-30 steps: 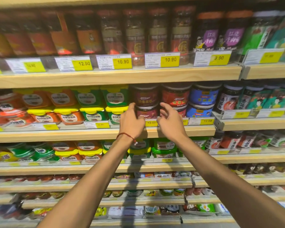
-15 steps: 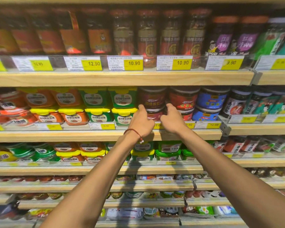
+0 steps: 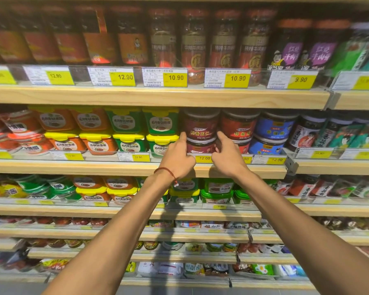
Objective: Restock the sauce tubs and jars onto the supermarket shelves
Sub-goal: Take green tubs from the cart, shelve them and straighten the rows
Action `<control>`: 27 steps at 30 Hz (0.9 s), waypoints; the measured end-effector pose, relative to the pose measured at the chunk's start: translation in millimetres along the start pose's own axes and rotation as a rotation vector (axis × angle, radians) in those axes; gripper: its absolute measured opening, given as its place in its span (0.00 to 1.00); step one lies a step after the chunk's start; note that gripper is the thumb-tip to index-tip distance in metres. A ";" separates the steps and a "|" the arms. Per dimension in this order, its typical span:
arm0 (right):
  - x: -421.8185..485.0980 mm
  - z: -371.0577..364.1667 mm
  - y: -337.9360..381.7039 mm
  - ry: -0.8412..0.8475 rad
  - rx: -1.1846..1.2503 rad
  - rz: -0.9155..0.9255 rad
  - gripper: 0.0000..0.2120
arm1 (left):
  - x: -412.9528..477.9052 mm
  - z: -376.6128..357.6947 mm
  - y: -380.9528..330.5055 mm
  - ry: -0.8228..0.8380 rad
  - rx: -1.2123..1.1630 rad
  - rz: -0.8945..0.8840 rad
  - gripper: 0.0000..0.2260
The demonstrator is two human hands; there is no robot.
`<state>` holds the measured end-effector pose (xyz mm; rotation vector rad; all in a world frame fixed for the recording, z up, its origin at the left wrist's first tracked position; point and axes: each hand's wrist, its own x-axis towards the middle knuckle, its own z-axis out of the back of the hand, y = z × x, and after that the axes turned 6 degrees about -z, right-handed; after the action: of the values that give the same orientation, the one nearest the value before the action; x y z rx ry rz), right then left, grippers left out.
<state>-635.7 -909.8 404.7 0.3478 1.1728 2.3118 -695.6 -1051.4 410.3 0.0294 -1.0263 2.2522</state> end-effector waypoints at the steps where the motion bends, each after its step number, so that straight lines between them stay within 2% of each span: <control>1: -0.2 -0.7 -1.4 -0.002 0.010 0.010 0.39 | -0.5 0.8 0.3 0.000 0.002 0.002 0.25; 7: 4.9 -9.6 -8.8 -0.027 0.029 0.042 0.41 | -1.4 3.2 0.7 -0.020 0.027 -0.005 0.25; 11: 6.7 -12.4 -9.5 -0.035 0.047 0.053 0.41 | 3.1 0.5 5.7 -0.022 0.042 -0.021 0.22; 18: 2.7 -12.7 -6.2 -0.005 0.129 0.031 0.41 | 4.8 -3.2 11.1 -0.026 0.029 -0.038 0.24; 21: -9.1 -5.5 0.1 -0.001 0.318 -0.038 0.35 | 2.1 -4.5 10.4 -0.021 0.038 -0.046 0.24; 25: -35.4 -13.4 -1.2 -0.083 0.299 0.037 0.29 | -9.0 -0.9 10.3 -0.114 -0.013 -0.023 0.29; 27: -42.7 -19.0 -2.5 -0.099 0.284 0.073 0.26 | -20.9 3.9 11.3 -0.178 -0.027 -0.008 0.28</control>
<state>-607.9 -945.1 391.7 0.6098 1.4611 2.1613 -686.6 -1071.0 399.7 0.2257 -1.1467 2.2591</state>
